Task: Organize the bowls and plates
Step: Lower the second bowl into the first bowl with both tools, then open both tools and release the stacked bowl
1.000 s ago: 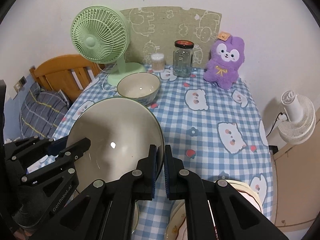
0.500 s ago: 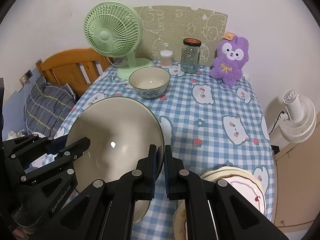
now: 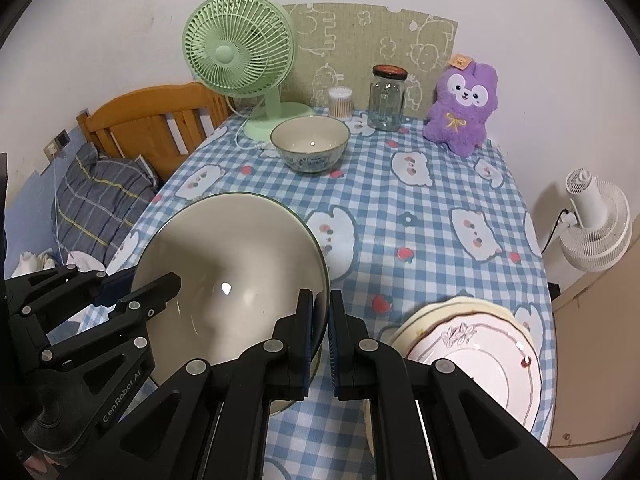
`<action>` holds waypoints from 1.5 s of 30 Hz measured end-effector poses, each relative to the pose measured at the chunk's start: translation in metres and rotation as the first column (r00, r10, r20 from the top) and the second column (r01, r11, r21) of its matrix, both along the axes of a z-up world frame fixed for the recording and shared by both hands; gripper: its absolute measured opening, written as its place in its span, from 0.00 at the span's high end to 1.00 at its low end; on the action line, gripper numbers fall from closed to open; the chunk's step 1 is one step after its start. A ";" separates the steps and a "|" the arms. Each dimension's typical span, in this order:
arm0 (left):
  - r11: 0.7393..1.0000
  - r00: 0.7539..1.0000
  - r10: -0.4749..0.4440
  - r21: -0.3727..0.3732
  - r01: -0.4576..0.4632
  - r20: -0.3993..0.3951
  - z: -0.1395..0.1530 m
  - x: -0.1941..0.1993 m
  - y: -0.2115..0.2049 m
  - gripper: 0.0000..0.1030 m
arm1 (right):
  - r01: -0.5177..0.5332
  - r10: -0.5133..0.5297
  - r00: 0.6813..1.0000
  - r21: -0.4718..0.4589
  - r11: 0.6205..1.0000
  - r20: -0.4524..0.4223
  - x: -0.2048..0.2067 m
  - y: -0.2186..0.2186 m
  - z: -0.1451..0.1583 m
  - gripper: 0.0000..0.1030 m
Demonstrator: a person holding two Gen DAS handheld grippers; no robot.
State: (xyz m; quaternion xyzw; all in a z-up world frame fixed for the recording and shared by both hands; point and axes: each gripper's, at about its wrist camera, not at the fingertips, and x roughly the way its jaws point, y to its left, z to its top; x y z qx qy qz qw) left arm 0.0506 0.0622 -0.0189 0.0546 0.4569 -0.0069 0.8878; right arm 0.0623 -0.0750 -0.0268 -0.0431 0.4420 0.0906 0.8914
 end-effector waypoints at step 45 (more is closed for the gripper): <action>0.997 0.997 -0.073 -0.020 0.072 -0.016 -0.047 -0.006 0.001 0.30 | 0.063 -0.062 0.998 -0.108 0.992 0.015 -0.002 0.010 -0.037 0.52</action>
